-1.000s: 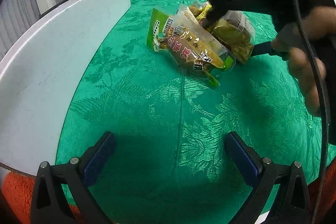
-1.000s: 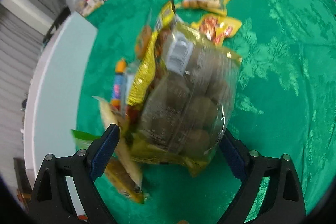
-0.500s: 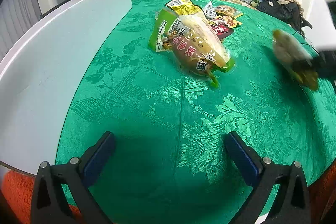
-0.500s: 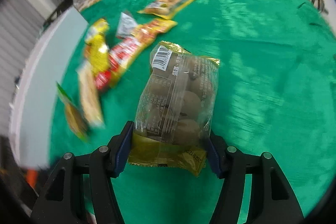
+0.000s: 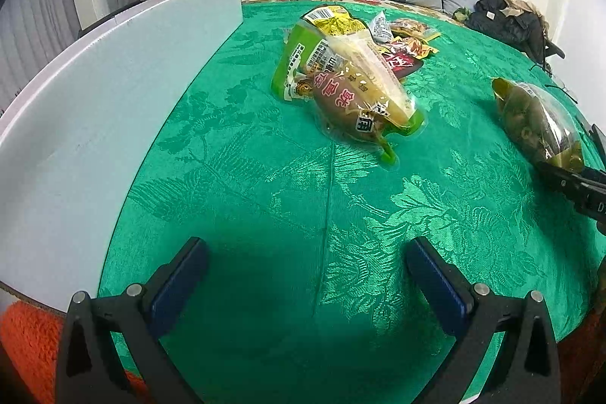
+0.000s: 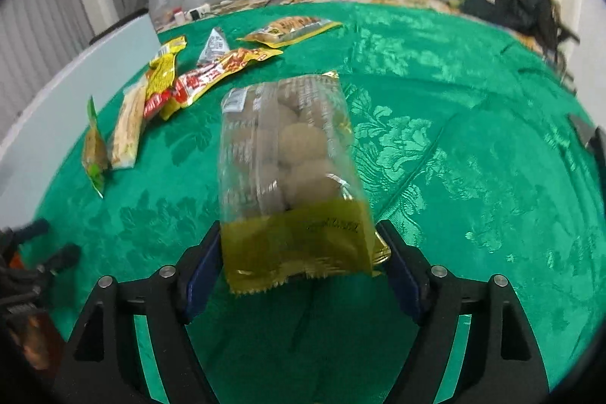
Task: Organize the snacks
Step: 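Lift the clear bag of round snacks with the right tool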
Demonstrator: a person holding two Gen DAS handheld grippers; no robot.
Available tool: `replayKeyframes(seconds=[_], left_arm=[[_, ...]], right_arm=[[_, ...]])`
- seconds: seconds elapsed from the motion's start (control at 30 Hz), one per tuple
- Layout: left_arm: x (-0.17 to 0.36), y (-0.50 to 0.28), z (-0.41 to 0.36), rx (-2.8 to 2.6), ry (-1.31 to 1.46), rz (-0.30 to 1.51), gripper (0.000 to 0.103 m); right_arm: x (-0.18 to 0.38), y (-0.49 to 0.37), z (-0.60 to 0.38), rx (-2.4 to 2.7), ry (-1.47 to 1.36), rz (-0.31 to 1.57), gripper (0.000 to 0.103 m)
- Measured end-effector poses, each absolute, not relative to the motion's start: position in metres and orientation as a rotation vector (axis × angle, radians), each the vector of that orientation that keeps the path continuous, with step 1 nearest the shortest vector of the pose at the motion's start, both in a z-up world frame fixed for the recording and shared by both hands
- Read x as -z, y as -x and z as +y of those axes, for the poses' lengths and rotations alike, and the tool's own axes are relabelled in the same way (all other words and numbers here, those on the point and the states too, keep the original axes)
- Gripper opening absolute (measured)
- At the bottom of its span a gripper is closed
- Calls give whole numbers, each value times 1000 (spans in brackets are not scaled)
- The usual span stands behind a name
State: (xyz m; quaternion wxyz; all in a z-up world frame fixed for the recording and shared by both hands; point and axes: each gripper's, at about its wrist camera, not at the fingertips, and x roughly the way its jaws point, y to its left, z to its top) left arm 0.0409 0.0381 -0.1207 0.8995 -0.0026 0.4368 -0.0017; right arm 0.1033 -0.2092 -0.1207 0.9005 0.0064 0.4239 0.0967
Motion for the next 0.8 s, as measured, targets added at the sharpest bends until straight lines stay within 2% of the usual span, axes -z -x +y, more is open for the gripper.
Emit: replayKeyframes(seconds=[0.27, 0.8], left_arm=[[121, -38, 37, -9, 9, 895, 103], [121, -38, 37, -11, 9, 892, 103]], right_arm=[[126, -104, -202, -206, 60, 882, 89], [127, -103, -202, -206, 60, 881, 89]])
